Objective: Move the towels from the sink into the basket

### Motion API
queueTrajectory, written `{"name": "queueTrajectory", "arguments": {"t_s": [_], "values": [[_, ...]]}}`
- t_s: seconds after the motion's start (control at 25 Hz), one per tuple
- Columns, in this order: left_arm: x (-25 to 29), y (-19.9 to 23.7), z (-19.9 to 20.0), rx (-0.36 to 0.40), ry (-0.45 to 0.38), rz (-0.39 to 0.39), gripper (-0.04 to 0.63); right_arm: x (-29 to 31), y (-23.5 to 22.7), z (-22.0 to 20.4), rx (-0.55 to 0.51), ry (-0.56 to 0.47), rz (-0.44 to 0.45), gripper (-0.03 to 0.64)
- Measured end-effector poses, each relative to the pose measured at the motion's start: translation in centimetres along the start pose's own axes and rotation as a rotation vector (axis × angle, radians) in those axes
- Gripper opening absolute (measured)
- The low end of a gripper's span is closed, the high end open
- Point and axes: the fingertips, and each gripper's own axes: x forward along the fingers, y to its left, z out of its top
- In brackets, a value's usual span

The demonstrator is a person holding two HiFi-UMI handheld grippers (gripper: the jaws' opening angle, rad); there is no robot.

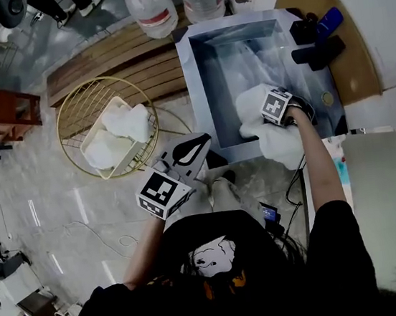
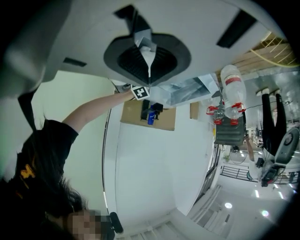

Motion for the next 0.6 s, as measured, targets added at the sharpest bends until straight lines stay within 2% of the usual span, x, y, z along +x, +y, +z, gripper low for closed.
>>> {"name": "queueTrajectory", "arguments": {"t_s": [0.16,0.24,0.36,0.44,0.6], "values": [[-1.1,1.1,-1.0,-0.019,0.015,0.042,0.005,0.8,-0.3,0.1,-0.018,0.005,-0.013,0.375],[-1.7,1.6,-1.6,-0.028,0.022,0.06,0.006,0.7,0.1,0.5,-0.032,-0.01,-0.005,0.172],[-2.4,2.0,-1.6,-0.027,0.021,0.074,0.005,0.0,0.0,1.0,-0.042,-0.04,-0.034,0.149],[-2.9,2.1,-1.3,-0.027,0.007,0.08,0.005,-1.5,-0.8,1.5,0.016,-0.118,-0.078,0.137],[-4.2,2.8,-1.4,-0.027,-0.003,0.104,0.006,-7.2,-1.6,3.5,0.249,-0.39,-0.138,0.13]]}}
